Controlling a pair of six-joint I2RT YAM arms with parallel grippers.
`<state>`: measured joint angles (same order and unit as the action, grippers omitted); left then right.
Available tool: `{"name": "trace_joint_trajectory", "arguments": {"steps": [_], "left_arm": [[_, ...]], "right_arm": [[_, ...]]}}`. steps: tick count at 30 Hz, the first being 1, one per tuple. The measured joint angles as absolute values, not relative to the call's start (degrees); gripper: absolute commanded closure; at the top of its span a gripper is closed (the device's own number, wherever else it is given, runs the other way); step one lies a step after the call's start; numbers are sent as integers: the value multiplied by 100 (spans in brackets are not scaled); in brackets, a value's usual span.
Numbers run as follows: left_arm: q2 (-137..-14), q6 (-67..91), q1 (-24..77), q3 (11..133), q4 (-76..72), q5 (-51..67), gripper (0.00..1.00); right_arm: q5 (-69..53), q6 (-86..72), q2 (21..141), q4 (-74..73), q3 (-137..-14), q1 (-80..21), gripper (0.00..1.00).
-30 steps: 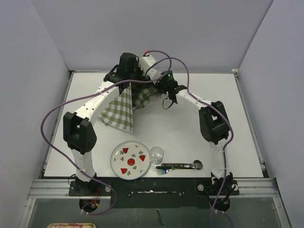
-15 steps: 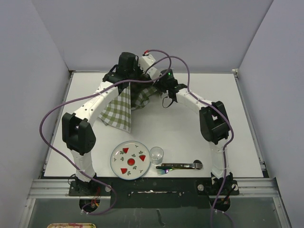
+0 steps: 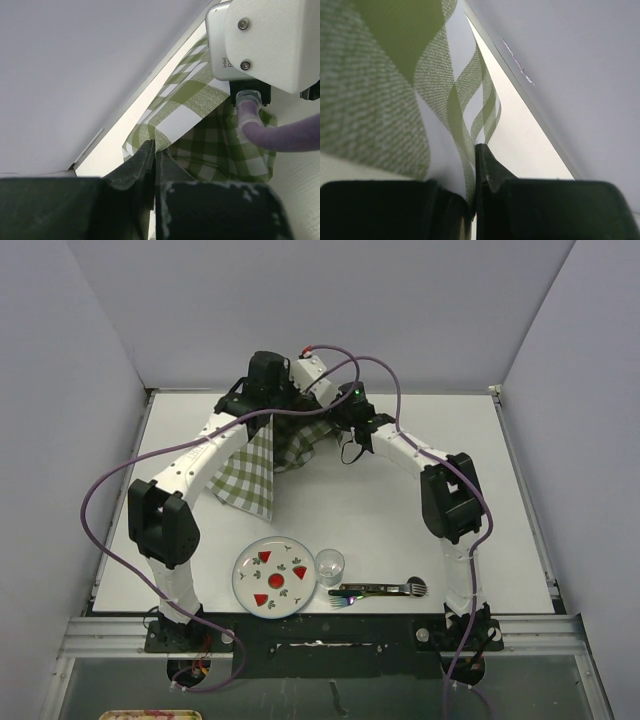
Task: Set the dinner table for one person
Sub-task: Flatten out the napkin at the center of the board.
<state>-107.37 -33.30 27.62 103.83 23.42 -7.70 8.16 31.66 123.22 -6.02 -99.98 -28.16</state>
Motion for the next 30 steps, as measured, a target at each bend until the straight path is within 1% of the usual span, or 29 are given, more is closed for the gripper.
{"name": "trace_joint_trajectory", "arguments": {"steps": [3,6,12,13,14,22,24,26,30], "left_arm": [[-10726,-3295,2775,10335,2373,-770,97],[-10650,-3201,2812,10210,2399,-779,89],[-10422,-3133,3089,10057,2877,-628,50],[-10405,-3100,3129,10057,2941,-593,45],[-10383,-3074,3159,10057,3004,-567,42],[-9929,-2963,3151,9559,3133,-611,33],[-9813,-2877,3111,9502,3087,-670,32],[-9671,-2749,3013,9470,3057,-725,32],[-9312,-2445,2663,9330,3026,-705,26]], "right_arm": [[897,3262,12322,-607,-9998,-2816,100],[972,3371,12309,-607,-9996,-2814,100],[1081,3420,12038,-602,-9988,-2731,100],[1090,3420,11979,-598,-9988,-2714,100],[1092,3424,11911,-591,-9988,-2692,100],[1076,3409,11710,-574,-10121,-2547,100],[1072,3409,11710,-585,-10123,-2541,100],[1070,3411,11710,-609,-10125,-2526,100],[1048,3415,11710,-668,-10184,-2486,100]]}}
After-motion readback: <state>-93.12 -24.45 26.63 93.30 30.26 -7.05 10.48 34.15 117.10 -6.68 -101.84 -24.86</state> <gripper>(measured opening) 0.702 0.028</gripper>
